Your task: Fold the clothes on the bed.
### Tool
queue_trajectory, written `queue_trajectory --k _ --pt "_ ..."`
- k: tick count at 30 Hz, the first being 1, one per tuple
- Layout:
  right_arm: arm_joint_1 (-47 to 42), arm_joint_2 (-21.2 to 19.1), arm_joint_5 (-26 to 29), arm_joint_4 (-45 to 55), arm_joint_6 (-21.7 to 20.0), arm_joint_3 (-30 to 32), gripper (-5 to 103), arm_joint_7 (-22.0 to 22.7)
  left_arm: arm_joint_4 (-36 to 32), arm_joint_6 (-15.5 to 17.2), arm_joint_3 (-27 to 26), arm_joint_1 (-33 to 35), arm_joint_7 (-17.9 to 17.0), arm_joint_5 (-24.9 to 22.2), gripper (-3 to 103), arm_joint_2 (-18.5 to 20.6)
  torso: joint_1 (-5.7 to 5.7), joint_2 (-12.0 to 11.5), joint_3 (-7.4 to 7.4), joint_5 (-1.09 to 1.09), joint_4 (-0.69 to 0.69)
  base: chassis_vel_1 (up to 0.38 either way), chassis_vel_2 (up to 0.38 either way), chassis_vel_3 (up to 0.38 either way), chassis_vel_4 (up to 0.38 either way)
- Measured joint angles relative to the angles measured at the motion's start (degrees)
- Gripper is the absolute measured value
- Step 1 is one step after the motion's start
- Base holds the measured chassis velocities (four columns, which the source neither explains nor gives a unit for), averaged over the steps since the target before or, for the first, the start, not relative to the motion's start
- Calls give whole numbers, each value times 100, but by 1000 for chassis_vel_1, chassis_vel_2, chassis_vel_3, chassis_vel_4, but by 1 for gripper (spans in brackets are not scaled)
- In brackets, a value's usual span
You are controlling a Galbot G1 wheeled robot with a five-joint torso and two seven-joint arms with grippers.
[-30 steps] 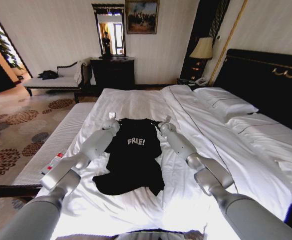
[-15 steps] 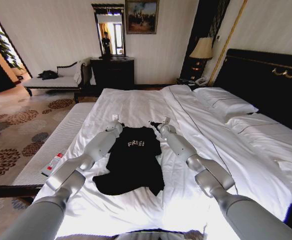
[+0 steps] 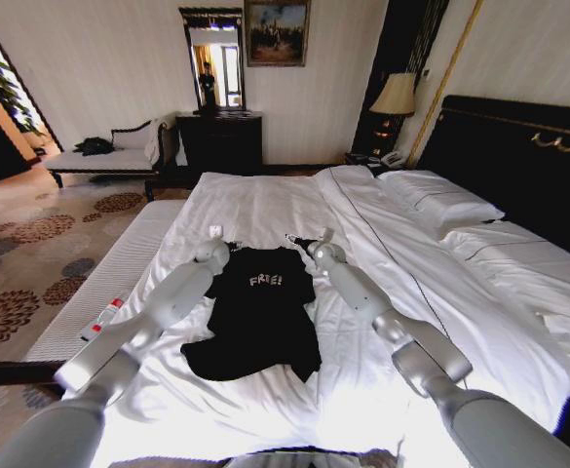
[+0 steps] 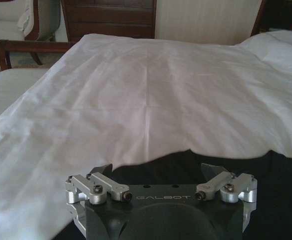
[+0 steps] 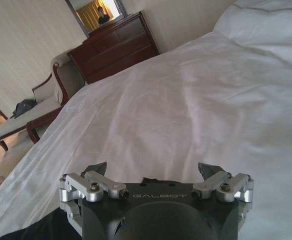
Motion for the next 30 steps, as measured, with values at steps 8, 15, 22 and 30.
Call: queue_trajectory --k 8,15,22,30 --pt "-970 -801 55 1341 -38 150 100 148 -1123 -315 -620 1046 175 -16 100 587 0 0 0 5 -4 0 0 0 0" --pt "-2133 -1568 181 3058 -140 913 100 380 -2070 -458 -1263 2100 291 83 100 1307 -1 0 -1 0 -1 0 0 0 0" --pt "-3297 -1849 231 4042 -172 1494 100 421 -2680 -577 -1811 2984 377 -39 100 1570 -1 0 0 3 -3 0 0 0 0" --pt "-4337 -1865 87 4955 -171 2071 100 457 -3199 -852 -2423 3980 619 188 100 1715 0 -1 0 1 -1 0 0 0 0"
